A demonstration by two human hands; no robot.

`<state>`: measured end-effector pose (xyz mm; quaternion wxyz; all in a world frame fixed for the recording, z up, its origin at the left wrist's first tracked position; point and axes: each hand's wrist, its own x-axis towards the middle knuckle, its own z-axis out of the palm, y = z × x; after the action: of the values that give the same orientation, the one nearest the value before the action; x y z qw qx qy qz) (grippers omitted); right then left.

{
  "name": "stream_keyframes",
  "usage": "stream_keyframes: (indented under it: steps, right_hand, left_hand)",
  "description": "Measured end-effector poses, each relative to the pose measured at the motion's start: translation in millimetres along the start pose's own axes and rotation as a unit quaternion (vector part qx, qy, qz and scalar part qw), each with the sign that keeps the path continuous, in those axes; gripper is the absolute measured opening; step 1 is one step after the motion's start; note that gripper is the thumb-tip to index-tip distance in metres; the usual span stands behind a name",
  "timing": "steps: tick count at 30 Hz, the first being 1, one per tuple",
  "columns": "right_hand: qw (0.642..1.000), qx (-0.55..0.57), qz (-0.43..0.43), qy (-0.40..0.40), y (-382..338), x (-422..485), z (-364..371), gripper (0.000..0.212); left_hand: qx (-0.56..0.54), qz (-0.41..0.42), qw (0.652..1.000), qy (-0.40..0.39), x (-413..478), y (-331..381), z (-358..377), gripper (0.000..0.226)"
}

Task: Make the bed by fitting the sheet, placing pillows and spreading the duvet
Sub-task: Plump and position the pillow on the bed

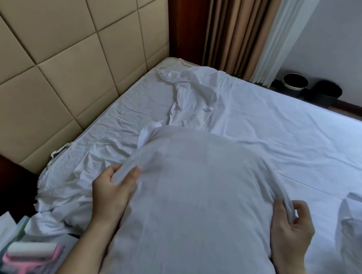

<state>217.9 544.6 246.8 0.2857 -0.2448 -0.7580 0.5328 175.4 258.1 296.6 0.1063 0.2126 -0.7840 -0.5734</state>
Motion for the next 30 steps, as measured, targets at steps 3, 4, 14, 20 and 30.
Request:
stream_keyframes:
  steps: [3,4,14,20,30]
  right_hand:
    - [1.0,-0.007,-0.012,0.026,3.4,-19.8,-31.0,0.025]
    - [0.999,-0.009,-0.016,0.034,3.1,-24.5,-38.6,0.026]
    - [0.988,-0.032,-0.048,0.142,-7.0,-91.1,-98.3,0.027]
    - [0.977,-0.091,-0.043,0.186,-1.3,-143.7,-137.7,0.032]
    - [0.97,-0.087,-0.029,0.224,2.9,-149.6,-169.8,0.03]
  left_hand:
    - [0.006,0.006,1.0,-0.014,-22.8,-11.2,-0.4,0.02]
    - [0.007,0.006,1.0,-0.019,-28.4,-13.1,-0.8,0.021]
    - [-0.004,0.063,0.99,-0.124,-60.8,-16.7,-7.4,0.021]
    - [-0.016,0.072,0.978,-0.194,-88.6,-21.9,-10.5,0.014]
    - [-0.015,0.074,0.972,-0.223,-109.6,-14.2,10.0,0.018]
